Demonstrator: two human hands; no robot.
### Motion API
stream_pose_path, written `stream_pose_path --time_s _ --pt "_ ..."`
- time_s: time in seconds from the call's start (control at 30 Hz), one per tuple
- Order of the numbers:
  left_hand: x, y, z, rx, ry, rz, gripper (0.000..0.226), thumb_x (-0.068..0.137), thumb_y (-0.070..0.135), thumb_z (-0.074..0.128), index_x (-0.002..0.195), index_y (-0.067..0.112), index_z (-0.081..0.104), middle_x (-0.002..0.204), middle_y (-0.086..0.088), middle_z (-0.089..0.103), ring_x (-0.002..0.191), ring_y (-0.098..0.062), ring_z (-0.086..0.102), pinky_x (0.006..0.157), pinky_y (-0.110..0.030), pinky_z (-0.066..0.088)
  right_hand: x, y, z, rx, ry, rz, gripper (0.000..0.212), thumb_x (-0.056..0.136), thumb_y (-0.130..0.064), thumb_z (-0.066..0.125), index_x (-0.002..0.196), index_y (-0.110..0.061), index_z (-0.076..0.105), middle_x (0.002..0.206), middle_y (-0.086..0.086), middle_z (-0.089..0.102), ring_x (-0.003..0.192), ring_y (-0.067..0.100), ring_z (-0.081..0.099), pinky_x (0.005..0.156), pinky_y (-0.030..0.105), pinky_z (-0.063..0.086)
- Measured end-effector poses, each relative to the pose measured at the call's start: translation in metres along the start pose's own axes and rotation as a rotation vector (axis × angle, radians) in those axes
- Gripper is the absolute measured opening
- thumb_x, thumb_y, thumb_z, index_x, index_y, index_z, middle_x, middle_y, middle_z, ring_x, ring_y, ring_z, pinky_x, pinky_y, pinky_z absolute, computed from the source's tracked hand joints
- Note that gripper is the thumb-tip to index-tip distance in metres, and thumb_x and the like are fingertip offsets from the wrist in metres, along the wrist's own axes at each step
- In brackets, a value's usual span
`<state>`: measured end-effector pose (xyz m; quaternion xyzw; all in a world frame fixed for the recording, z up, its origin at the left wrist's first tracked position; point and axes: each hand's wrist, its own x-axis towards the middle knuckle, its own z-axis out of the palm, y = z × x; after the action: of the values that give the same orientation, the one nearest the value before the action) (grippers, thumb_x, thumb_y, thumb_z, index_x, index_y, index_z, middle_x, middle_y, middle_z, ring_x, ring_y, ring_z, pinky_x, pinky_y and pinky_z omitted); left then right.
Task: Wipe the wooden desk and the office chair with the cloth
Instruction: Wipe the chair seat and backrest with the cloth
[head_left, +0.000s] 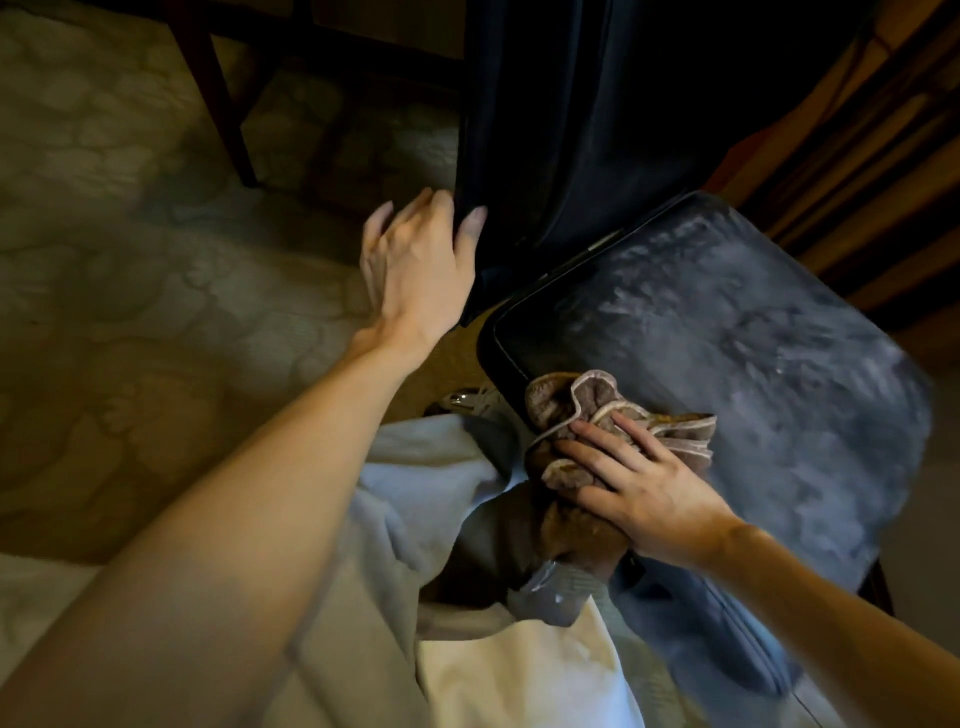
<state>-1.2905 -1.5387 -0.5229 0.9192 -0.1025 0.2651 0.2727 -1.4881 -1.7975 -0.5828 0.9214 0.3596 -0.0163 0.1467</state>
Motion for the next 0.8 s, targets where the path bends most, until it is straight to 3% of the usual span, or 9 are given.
stream_pose_path --time_s 0.27,0.33,0.4,0.47,0.53,0.6,0.63,0.73,0.8 --pt "-0.017 0.029 0.028 -0.005 0.144 0.076 0.043 0.107 0.039 0.047 0.107 0.003 0.070 0.098 -0.007 0.077 0.096 -0.023 0.073 0.100 -0.041 0.050 -0.034 0.036 -0.005 -0.058 -0.079 0.028 0.072 0.077 -0.021 0.076 0.145 -0.026 0.054 0.154 0.013 0.049 0.148 0.038 0.039 0.116 0.064 0.032" --pt "-0.013 0.034 0.029 -0.009 0.152 0.076 0.043 0.108 0.039 0.046 0.107 0.003 0.070 0.099 -0.008 0.077 0.098 -0.024 0.073 0.099 -0.041 0.052 -0.024 0.037 -0.020 -0.029 0.018 0.077 0.063 0.083 -0.018 0.076 0.143 -0.023 0.057 0.148 0.014 0.055 0.143 0.039 0.046 0.114 0.065 0.035" --pt "-0.008 0.032 0.026 -0.056 0.110 0.087 0.046 0.109 0.040 0.043 0.106 0.004 0.070 0.102 -0.008 0.076 0.099 -0.024 0.072 0.100 -0.040 0.051 0.002 0.031 -0.034 -0.017 0.211 0.100 0.040 0.098 -0.015 0.065 0.137 -0.021 0.062 0.142 0.016 0.059 0.139 0.040 0.050 0.115 0.064 0.033" --pt "-0.007 0.027 0.021 -0.106 0.070 0.090 0.045 0.109 0.040 0.042 0.103 0.004 0.068 0.100 -0.009 0.075 0.098 -0.026 0.071 0.098 -0.039 0.049 0.041 0.024 -0.038 -0.038 0.283 0.099 0.031 0.103 -0.013 0.055 0.131 -0.020 0.066 0.141 0.017 0.061 0.139 0.040 0.050 0.116 0.065 0.030" --pt "-0.007 0.023 0.017 -0.125 0.049 0.098 0.041 0.108 0.039 0.045 0.097 0.005 0.066 0.095 -0.010 0.073 0.095 -0.028 0.069 0.090 -0.038 0.048 0.089 0.020 -0.032 -0.110 0.128 0.100 0.044 0.092 -0.017 0.062 0.135 -0.023 0.062 0.146 0.016 0.056 0.143 0.040 0.045 0.119 0.068 0.023" --pt "-0.009 0.023 0.014 -0.132 0.013 0.118 0.039 0.107 0.038 0.046 0.094 0.005 0.062 0.091 -0.013 0.070 0.092 -0.032 0.067 0.082 -0.040 0.047 0.126 0.016 -0.034 -0.160 -0.182 0.131 0.079 0.076 -0.027 0.078 0.148 -0.029 0.047 0.158 0.014 0.041 0.152 0.039 0.027 0.121 0.070 0.009" --pt "-0.010 0.023 0.012 -0.119 -0.005 0.121 0.040 0.107 0.038 0.045 0.094 0.004 0.061 0.090 -0.016 0.069 0.091 -0.035 0.066 0.079 -0.043 0.046 0.140 0.012 -0.036 -0.191 -0.305 0.145 0.083 0.081 -0.030 0.077 0.154 -0.031 0.038 0.163 0.014 0.031 0.155 0.039 0.015 0.121 0.071 0.003" --pt "-0.011 0.028 0.010 -0.036 -0.029 0.086 0.045 0.107 0.040 0.044 0.104 0.000 0.063 0.095 -0.024 0.070 0.093 -0.044 0.066 0.076 -0.049 0.047 0.150 -0.001 -0.035 -0.197 -0.433 0.161 0.052 0.108 -0.027 0.038 0.160 -0.025 0.031 0.167 0.013 0.022 0.157 0.040 0.000 0.119 0.073 0.000" --pt "-0.014 0.030 0.007 -0.008 -0.041 0.061 0.048 0.108 0.041 0.042 0.117 -0.002 0.062 0.101 -0.025 0.071 0.096 -0.044 0.067 0.078 -0.050 0.049 0.136 -0.010 -0.033 -0.299 -0.412 0.128 0.051 0.109 -0.028 0.036 0.159 -0.024 0.034 0.168 0.012 0.021 0.156 0.042 -0.001 0.119 0.074 0.002"
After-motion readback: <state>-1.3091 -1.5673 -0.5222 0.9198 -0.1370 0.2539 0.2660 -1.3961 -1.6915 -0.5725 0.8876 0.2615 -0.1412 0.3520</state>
